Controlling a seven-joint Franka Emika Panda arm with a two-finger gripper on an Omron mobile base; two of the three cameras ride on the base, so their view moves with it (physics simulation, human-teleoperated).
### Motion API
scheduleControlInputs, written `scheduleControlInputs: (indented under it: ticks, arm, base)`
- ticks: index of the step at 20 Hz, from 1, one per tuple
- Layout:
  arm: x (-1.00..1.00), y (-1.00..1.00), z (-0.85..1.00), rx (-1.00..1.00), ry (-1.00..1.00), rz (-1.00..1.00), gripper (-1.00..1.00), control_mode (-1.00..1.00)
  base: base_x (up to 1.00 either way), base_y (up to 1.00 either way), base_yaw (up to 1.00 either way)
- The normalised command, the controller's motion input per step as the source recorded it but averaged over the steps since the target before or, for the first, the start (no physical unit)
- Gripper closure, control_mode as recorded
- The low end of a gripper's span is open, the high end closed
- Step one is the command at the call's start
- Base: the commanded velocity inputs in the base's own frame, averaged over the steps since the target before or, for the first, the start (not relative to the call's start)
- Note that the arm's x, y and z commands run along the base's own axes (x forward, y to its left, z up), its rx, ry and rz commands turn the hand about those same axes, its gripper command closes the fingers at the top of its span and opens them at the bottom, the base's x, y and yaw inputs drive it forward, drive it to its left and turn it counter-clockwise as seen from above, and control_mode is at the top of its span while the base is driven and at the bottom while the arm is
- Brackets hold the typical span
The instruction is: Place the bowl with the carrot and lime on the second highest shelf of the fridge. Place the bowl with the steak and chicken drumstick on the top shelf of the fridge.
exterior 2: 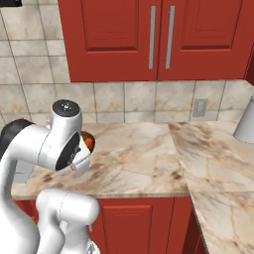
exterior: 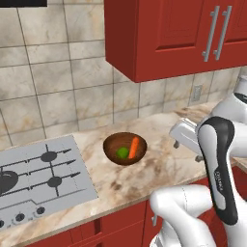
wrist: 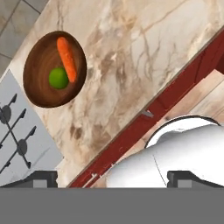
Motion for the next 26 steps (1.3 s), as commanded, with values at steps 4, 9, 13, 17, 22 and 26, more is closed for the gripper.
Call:
scheduleControlInputs:
  ticks: [4,9,13,17,22,26]
  arm:
    - [0.86,0.02,-0.27,0.0,0.05,0.0,-1.0,-1.0]
    - [0.51,0.08,-0.51,0.0,0.0,0.0,-1.0,-1.0]
    - [0.39,0.23,-0.46,0.0,0.0,0.0,-1.0,-1.0]
    - [0.04,0.12,-0.31,0.0,0.02,0.0,-1.0,-1.0]
    - [0.0,0.13,-0.24,0.0,0.0,0.0,-1.0,-1.0]
    - [0.15,0.2,-0.15,-0.01,0.0,0.0,-1.0,-1.0]
  base:
    - [0.0,0.0,0.0]
    - [0.0,0.0,0.0]
    - [0.0,0.0,0.0]
    - [0.0,0.0,0.0]
    - [0.0,0.0,0.0]
    - [0.0,0.0,0.0]
